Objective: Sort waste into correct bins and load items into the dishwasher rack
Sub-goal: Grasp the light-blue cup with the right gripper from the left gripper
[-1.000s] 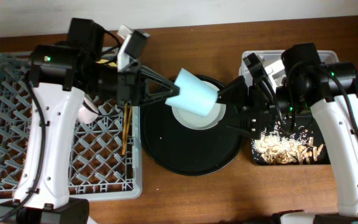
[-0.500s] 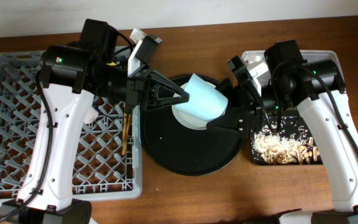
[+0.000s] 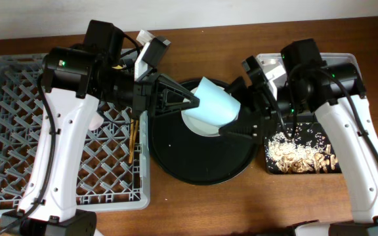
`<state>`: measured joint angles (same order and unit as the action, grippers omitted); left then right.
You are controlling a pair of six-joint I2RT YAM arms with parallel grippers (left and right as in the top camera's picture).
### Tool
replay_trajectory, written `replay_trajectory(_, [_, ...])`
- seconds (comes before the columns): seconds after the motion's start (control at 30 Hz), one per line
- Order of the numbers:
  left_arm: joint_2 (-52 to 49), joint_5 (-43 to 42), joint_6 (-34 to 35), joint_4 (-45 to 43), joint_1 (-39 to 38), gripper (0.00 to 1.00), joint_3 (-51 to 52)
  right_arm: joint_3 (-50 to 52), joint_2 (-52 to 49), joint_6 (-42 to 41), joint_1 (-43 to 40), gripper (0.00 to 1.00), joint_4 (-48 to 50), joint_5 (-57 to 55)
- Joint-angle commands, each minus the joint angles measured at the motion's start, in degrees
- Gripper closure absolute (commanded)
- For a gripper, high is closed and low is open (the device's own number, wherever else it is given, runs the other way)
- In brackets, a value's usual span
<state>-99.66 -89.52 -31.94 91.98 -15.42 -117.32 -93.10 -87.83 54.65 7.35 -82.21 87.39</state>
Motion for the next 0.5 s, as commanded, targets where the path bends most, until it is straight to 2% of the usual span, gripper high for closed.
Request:
replay_trajectory(0.0, [0.04, -0.66, -1.18, 0.22, 0.24, 1.00, 0.00, 0.31, -0.31, -1.40, -2.32, 0.17, -0.02, 1.53])
replay_trajectory(0.23, [0.04, -0.66, -2.03, 0.28, 0.20, 1.00, 0.00, 0.31, -0.31, -1.53, -1.75, 0.10, 0.33, 1.53])
replay_trajectory(0.47, [0.04, -0.66, -2.43, 0.31, 0.17, 1.00, 0.00, 0.31, -0.31, -1.57, -1.75, 0.12, 2.29, 1.53])
